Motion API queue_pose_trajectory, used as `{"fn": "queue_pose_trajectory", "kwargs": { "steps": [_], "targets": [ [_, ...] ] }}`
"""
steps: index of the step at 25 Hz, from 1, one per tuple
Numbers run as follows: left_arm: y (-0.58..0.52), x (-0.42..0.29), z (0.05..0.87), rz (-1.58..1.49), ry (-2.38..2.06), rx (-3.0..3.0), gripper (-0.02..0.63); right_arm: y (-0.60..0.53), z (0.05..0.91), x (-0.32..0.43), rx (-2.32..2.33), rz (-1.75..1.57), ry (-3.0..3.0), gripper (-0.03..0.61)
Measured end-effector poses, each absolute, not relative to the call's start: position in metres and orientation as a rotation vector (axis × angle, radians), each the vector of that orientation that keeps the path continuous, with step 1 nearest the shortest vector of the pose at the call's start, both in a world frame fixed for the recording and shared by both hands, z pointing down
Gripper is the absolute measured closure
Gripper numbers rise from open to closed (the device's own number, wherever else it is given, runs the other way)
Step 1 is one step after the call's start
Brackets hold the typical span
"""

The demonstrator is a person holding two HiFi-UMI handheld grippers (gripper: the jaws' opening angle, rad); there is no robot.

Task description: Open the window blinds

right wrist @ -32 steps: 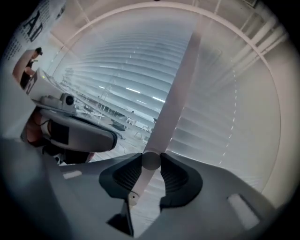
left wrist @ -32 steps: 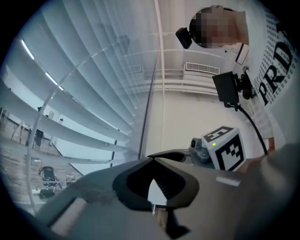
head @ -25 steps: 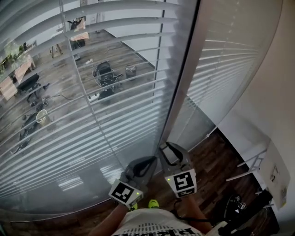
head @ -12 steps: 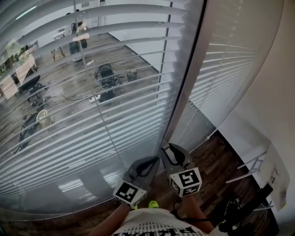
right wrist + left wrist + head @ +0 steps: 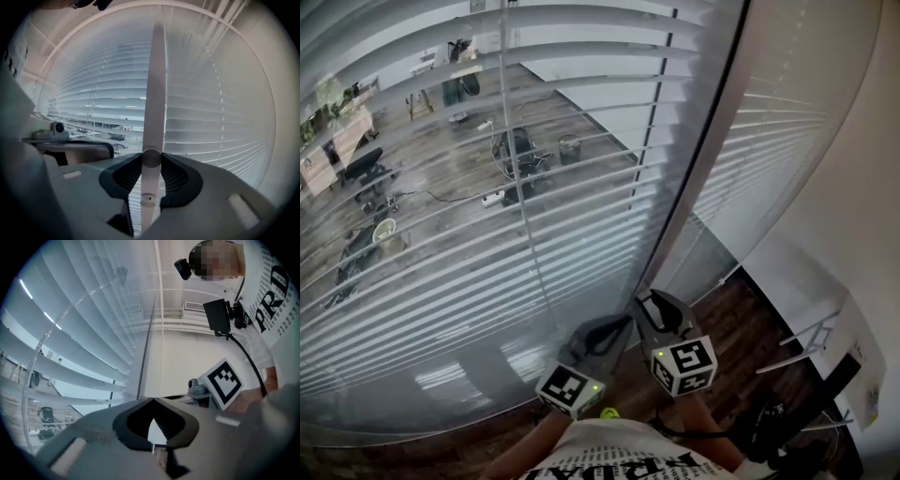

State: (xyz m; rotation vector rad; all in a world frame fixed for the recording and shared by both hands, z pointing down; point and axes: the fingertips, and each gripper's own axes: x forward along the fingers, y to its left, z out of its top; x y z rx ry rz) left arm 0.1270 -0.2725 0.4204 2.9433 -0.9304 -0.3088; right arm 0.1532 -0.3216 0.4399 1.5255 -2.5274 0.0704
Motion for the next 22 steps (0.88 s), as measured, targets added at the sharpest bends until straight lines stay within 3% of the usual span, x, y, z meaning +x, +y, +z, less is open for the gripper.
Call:
{"fn": "queue_pose_trajectory", "kwargs": {
  "steps": [22],
  "targets": [
    [-0.266, 0.127, 0.426, -0.278, -0.879, 2.990, 0.623, -0.317, 0.442, 0.153, 1.540, 0.039, -2.518, 0.457]
  ]
}}
